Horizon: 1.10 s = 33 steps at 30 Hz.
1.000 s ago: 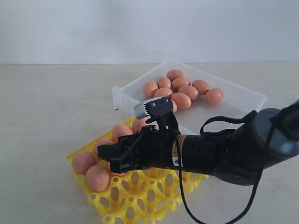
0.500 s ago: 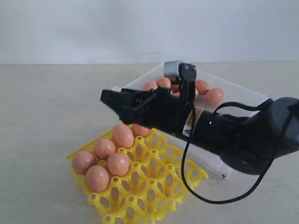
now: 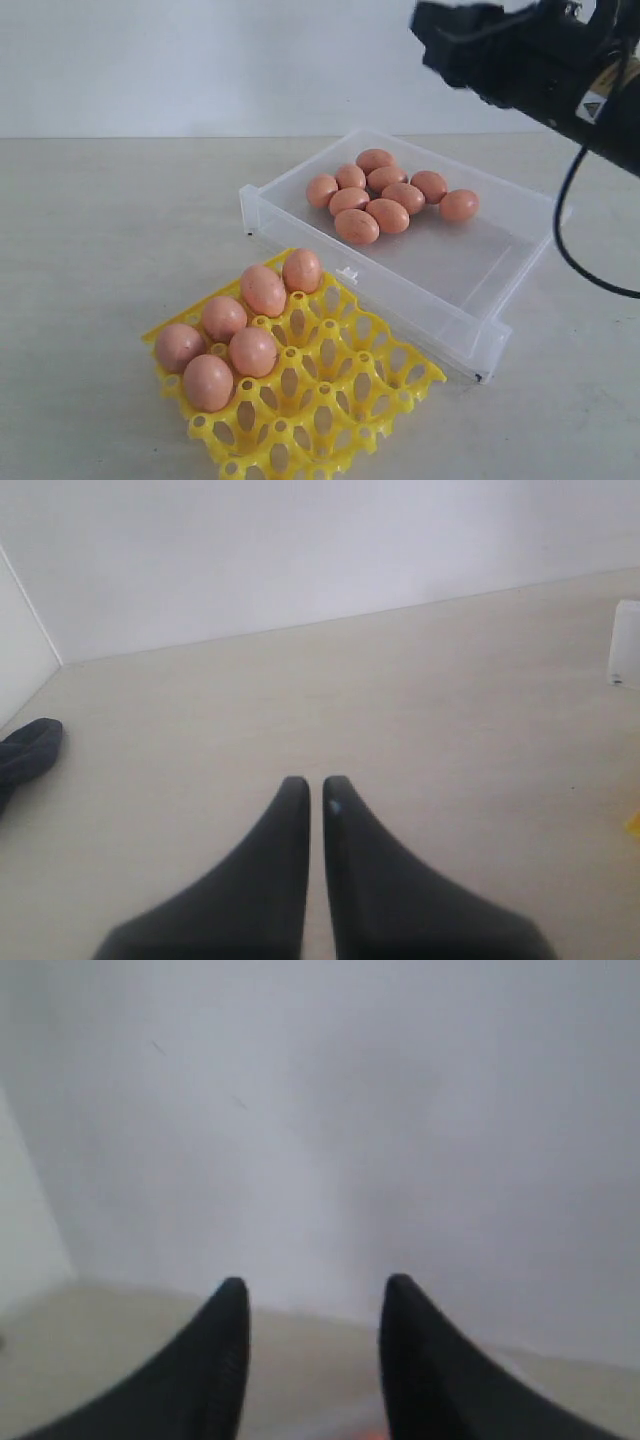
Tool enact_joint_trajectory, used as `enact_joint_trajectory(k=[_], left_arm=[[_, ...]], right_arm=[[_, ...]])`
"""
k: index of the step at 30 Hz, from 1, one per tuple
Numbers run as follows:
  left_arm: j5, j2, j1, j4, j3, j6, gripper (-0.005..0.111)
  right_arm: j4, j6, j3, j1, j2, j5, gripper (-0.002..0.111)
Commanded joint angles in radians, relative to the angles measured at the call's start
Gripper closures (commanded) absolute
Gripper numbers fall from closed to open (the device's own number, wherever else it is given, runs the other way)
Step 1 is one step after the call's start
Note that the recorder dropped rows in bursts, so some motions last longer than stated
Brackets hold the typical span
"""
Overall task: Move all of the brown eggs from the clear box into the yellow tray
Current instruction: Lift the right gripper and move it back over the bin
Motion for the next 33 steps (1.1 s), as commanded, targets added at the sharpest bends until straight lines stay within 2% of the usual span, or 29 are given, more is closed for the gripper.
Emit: enact_joint_trajectory(k=[1, 3, 7, 13, 16, 17, 19, 21, 25, 28, 31, 33], left_arm=[[0.0, -0.003, 0.001, 0.001, 0.003, -0.004, 0.103], [0.0, -0.003, 0.001, 0.001, 0.003, -0.004, 0.103], [0.0, -0.003, 0.001, 0.001, 0.003, -0.004, 0.103], [0.0, -0.003, 0.001, 0.001, 0.003, -0.004, 0.103], [0.0, -0.003, 0.001, 0.001, 0.003, -0.004, 0.103], [0.0, -0.003, 0.001, 0.001, 0.003, -0.004, 0.103], [0.0, -0.003, 0.001, 0.001, 0.003, -0.004, 0.103], [0.0, -0.003, 0.001, 0.001, 0.003, -0.004, 0.103], [0.0, -0.003, 0.001, 0.001, 0.003, -0.004, 0.103], [0.0, -0.003, 0.001, 0.001, 0.003, -0.004, 0.103], [0.0, -0.003, 0.001, 0.001, 0.003, -0.004, 0.103], [0.0, -0.003, 0.001, 0.001, 0.003, -0.004, 0.103]], right_arm=[[-0.014, -0.396, -0.009, -0.02, -0.106, 0.743, 0.108], [-0.014, -0.452, -0.02, -0.026, -0.108, 0.896, 0.108], [-0.014, -0.404, -0.074, -0.06, -0.085, 1.087, 0.108], [0.008, -0.45, -0.34, -0.058, 0.035, 1.589, 0.108], [0.188, -0.625, -0.485, -0.058, 0.121, 1.751, 0.108], [0.353, -0.762, -0.58, -0.058, 0.192, 1.865, 0.108], [0.563, -0.898, -0.703, -0.058, 0.302, 2.012, 0.108], [0.675, -0.939, -0.795, -0.058, 0.41, 2.012, 0.108], [0.772, -0.944, -0.917, -0.057, 0.511, 1.995, 0.108], [0.766, -1.159, -0.956, -0.055, 0.519, 1.941, 0.108], [0.766, -1.27, -0.962, -0.047, 0.524, 1.936, 0.107], [0.764, -1.351, -0.962, -0.031, 0.544, 1.916, 0.093]])
